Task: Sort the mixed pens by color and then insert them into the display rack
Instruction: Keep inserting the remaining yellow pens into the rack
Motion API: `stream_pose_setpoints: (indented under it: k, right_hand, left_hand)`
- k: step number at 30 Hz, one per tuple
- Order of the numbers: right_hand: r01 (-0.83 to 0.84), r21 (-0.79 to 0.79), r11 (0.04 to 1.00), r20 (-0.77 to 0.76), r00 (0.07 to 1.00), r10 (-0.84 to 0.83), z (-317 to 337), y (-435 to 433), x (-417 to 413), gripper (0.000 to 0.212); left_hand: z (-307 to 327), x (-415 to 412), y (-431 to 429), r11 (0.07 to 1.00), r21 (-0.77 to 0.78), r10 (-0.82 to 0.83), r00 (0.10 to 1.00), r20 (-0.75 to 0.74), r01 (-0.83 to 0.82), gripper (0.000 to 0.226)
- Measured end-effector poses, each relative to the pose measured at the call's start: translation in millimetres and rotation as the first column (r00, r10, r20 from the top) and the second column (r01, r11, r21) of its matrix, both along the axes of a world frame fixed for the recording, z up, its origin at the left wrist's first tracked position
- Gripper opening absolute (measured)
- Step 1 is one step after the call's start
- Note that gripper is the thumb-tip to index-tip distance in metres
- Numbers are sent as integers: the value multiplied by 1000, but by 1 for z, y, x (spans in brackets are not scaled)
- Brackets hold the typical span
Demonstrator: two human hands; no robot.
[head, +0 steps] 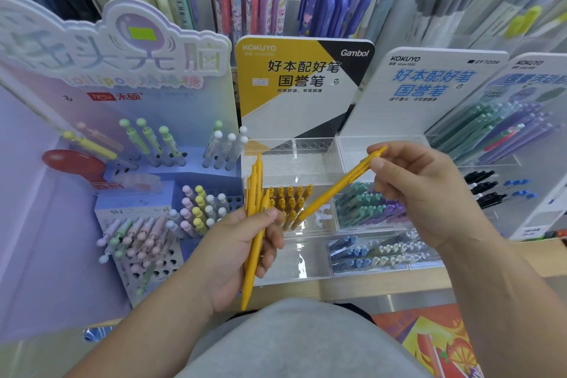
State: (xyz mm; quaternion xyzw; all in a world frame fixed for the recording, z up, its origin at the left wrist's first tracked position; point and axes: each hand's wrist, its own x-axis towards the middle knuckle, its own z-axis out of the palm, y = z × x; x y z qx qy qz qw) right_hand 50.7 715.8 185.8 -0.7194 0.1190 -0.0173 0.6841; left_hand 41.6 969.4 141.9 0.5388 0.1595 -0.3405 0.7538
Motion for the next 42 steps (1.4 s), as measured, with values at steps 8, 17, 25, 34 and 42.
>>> stream_pose_setpoints:
  k: [8, 17, 25, 34, 42]
  right_hand:
    - [-75, -690, 720, 51, 987, 152, -35, 25, -3, 17]
    - [-26, -784, 621, 143, 965, 220, -55, 39, -1, 24]
    - [-72, -830, 553, 97, 957, 272, -69, 38, 1, 22]
    - [-96, -912, 398, 57, 933, 356, -81, 46, 5, 22]
    - [-99, -923, 371, 37, 939, 342, -83, 49, 5, 23]
  left_hand:
    - [-4, 4, 3, 998, -42, 45, 999, -26, -46, 45]
    - [-8, -1, 7, 997, -8, 72, 997, -27, -72, 32]
    - [-8, -3, 11, 996, -14, 90, 996, -19, -90, 29]
    - [-9, -6, 9, 995, -18, 93, 995, -22, -93, 31]
    - [-9, -9, 8, 999, -44, 31, 999, -34, -32, 25]
